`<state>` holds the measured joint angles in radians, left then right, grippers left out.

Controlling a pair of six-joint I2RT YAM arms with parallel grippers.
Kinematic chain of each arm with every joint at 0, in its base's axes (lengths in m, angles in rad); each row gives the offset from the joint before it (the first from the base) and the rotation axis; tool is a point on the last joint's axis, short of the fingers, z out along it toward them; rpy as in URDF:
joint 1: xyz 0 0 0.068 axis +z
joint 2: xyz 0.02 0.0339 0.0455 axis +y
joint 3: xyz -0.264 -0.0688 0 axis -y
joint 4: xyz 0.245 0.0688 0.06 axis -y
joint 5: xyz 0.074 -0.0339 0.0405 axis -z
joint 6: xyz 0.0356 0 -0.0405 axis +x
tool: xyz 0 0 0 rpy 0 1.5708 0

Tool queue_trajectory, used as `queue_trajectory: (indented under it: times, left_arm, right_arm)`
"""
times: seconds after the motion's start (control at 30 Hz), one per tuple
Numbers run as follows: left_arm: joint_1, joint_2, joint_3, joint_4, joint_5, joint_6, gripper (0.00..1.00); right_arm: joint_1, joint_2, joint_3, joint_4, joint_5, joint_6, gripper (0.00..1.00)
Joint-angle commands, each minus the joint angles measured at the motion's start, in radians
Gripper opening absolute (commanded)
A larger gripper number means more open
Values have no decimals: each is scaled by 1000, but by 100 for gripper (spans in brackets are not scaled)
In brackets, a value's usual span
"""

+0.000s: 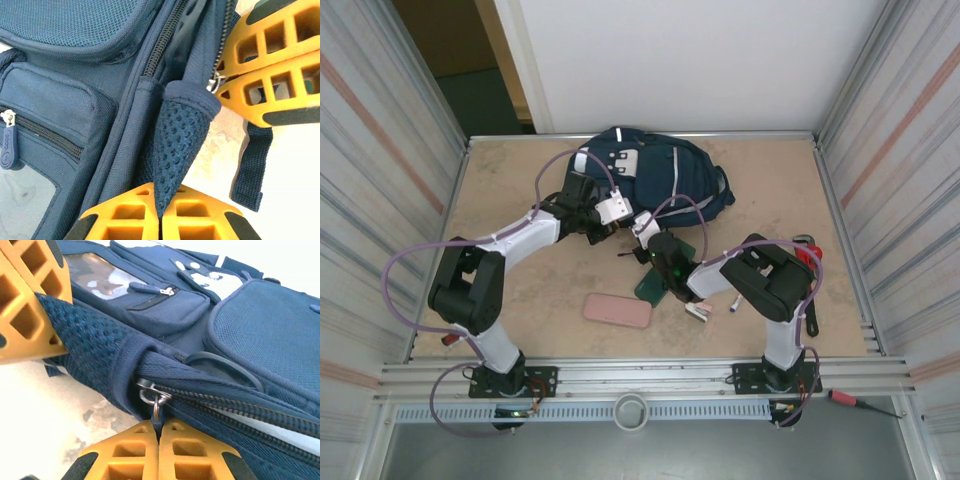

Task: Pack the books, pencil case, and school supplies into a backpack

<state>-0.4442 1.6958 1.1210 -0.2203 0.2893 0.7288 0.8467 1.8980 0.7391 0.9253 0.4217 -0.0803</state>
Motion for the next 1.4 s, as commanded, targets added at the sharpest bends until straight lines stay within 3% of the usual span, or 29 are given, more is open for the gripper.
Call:
queue_trajectory:
  times: [0.0, 0.3, 0.53, 0.67, 0.8, 0.9, 1.03, 1.2, 1.37]
  left_arm:
    - [2, -59, 7, 31, 61, 11, 0]
    - [15, -67, -31, 58, 14, 46, 0]
    - [65, -94, -76, 119, -7, 49, 0]
    - [92, -107, -109, 151, -34, 56, 0]
    - [93, -101, -115, 157, -27, 66, 0]
    - [73, -102, -116, 158, -12, 63, 7]
    - [33, -121, -121, 167, -30, 68, 30]
    - [-41, -158, -136, 209, -48, 73, 52]
    - [-123, -140, -117, 226, -36, 100, 59]
  right_arm:
    - [-27, -51, -37, 20, 13, 50, 0]
    - [-90, -159, -107, -114, -40, 139, 0]
    - [-199, -296, -131, -384, -80, 233, 0]
    - [-292, -366, -145, -502, -157, 303, 0]
    - [-305, -399, -143, -530, -264, 304, 0]
    - [-304, -407, -124, -539, -354, 307, 0]
    - [-304, -420, -93, -569, -430, 321, 0]
    - [-305, -437, -70, -587, -488, 354, 0]
    - [-306, -471, -68, -578, -511, 391, 0]
